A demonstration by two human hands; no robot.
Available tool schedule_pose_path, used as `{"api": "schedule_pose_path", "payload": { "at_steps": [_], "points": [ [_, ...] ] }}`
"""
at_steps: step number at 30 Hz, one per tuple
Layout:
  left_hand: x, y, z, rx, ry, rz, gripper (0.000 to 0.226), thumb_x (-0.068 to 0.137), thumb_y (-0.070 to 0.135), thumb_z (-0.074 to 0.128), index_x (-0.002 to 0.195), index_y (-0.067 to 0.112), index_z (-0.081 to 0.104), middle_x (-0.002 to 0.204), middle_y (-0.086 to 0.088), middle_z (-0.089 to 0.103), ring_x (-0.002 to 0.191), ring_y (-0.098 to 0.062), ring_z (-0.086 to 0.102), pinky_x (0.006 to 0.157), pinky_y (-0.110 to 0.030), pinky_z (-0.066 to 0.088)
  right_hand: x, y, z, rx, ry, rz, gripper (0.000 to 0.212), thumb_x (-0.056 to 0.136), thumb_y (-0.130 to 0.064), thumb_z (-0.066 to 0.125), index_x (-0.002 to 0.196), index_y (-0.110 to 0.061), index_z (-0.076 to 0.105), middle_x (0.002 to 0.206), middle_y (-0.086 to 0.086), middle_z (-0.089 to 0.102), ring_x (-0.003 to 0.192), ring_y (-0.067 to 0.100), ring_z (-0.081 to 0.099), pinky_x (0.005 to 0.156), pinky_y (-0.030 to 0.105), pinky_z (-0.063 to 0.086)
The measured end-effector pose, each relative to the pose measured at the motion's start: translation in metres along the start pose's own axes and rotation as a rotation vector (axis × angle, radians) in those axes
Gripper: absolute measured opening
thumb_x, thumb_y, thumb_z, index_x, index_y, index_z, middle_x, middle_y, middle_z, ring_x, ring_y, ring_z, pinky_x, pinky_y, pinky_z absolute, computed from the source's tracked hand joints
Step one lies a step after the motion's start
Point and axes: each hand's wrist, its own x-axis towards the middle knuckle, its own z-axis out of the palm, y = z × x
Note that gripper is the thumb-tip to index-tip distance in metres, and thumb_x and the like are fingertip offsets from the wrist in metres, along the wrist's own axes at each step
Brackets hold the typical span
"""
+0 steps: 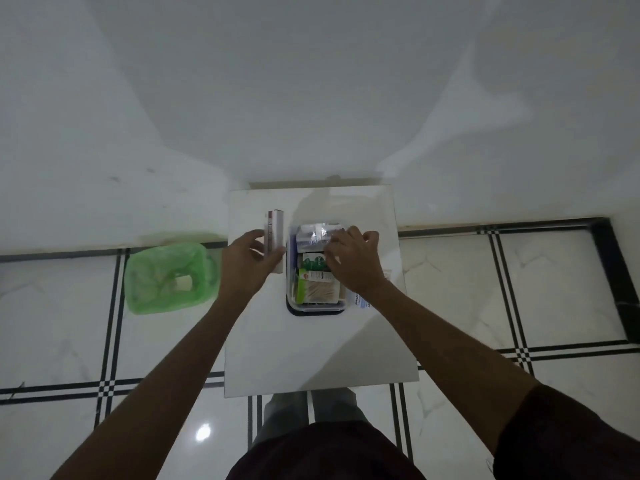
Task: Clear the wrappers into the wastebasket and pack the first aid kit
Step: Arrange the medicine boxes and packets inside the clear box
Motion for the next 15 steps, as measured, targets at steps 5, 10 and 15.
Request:
{"api": "schedule_pose_path", "payload": {
  "at_steps": [5,10,15],
  "points": [
    [0.004,0.024,0.029,0.127,-0.14,0.073,0.059,0.074,0.041,0.074,0.124,0.016,0.056,0.098,-0.006,0.067,0.079,-0.019,0.066,0.072,-0.037,0.058,-0.023,0.011,-0.013,0.142,0.114,0.201,0.014,0.084,-0.027,0.055,0.084,-0.023,0.068,0.087,-0.006,0.071,0.081,0.017,0.06,0.073,0.029,0.024],
    [0.004,0.021,0.043,0.29,-0.192,0.16,0.06,0.079,0.046,0.066,0.13,0.018,0.05,0.11,-0.005,0.06,0.093,-0.021,0.063,0.075,-0.039,0.057,-0.053,0.035,-0.01,0.209,0.113,0.336,0.006,0.078,-0.018,0.064,0.082,-0.02,0.068,0.083,-0.003,0.07,0.078,0.022,0.06,0.067,0.03,0.032],
    [0.017,0.015,0.042,0.532,-0.267,0.534,0.044,0.082,0.04,0.066,0.117,0.013,0.063,0.105,-0.011,0.067,0.094,-0.031,0.062,0.075,-0.04,0.048,-0.067,0.049,-0.006,0.215,0.094,0.383,0.007,0.078,-0.016,0.065,0.083,-0.017,0.069,0.082,0.0,0.071,0.076,0.025,0.061,0.066,0.029,0.031]
  ]
}}
